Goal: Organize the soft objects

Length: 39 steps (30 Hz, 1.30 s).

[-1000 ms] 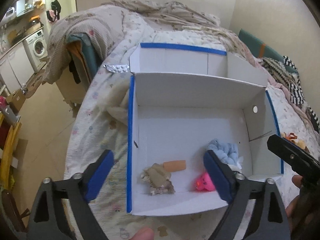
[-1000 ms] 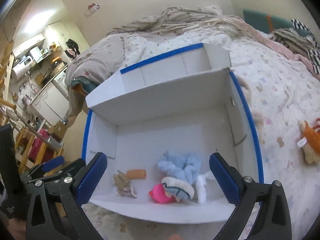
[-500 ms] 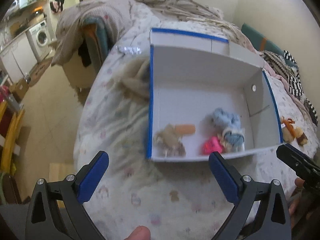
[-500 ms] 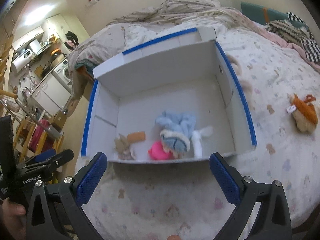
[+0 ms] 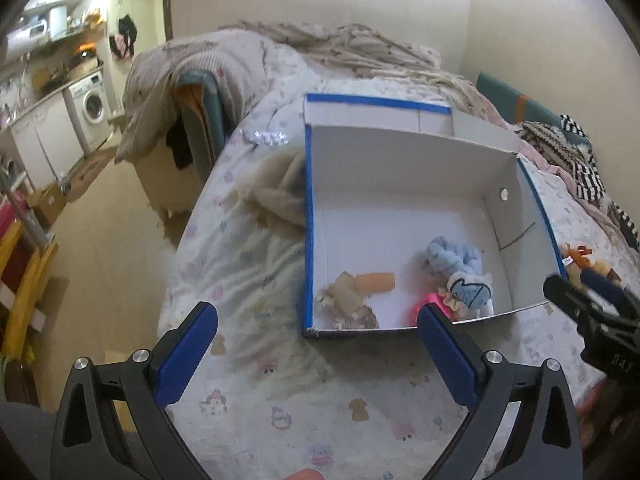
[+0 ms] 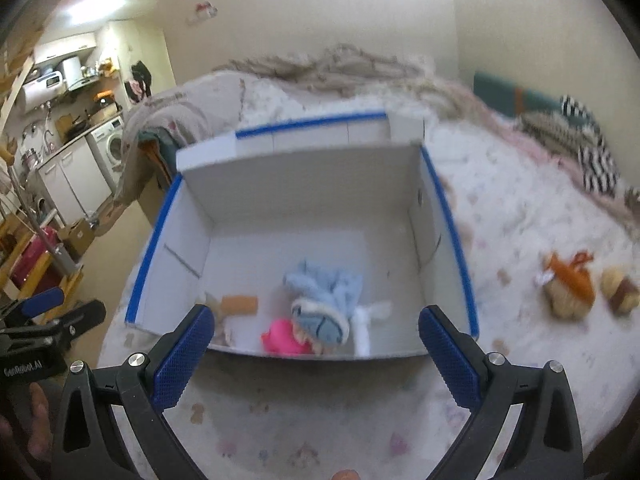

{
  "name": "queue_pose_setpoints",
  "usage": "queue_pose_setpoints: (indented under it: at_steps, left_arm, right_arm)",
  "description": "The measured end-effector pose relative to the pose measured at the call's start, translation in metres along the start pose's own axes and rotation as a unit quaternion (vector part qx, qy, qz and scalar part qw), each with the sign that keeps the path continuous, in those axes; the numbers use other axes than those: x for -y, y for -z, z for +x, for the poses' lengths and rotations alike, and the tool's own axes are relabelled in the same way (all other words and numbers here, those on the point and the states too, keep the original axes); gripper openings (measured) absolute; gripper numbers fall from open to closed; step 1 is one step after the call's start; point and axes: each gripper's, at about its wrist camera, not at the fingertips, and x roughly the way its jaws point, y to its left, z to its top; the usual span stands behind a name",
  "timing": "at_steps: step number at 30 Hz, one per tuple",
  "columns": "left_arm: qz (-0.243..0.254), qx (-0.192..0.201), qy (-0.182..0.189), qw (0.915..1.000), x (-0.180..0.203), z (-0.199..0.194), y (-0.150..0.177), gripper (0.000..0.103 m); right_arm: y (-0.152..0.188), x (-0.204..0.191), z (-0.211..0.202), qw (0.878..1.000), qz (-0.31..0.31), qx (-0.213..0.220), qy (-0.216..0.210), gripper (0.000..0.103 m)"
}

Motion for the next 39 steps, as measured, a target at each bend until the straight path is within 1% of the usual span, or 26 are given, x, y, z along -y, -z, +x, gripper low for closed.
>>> queue_pose_setpoints:
  at_steps: [4,8,15,22,39]
  left_arm:
    - [-0.002,0.032,0.003,0.9995,-0.001,-0.011,-0.002,0.100]
    - [-0.011,0.048,-0.002,0.9988,-0.004,-0.016,-0.005,0.100]
    - [-0.014,0.044,0.003,0.9989,-0.005,-0.012,-0.007,0.100]
    - [-0.013,0.037,0.005,0.9992,-0.003,-0.011,-0.004,0.100]
    - [-0.013,0.033,0.006,0.9994,-0.002,-0.011,-0.002,0.100]
  right_arm:
    - [-0.005,-0.001,-0.009,1.000,0.001,0.027,-0.002,0.103]
    - [-0.006,-0.002,-0.008,1.000,0.002,0.022,-0.002,0.103]
    - [-0.003,-0.003,-0.003,1.000,0.008,0.011,-0.011,0.103]
    - [-0.003,-0.007,-0.006,1.000,-0.004,0.017,-0.007,0.103]
    - [-0.003,-0.009,-0.006,1.000,-0.008,0.018,-0.006,0.103]
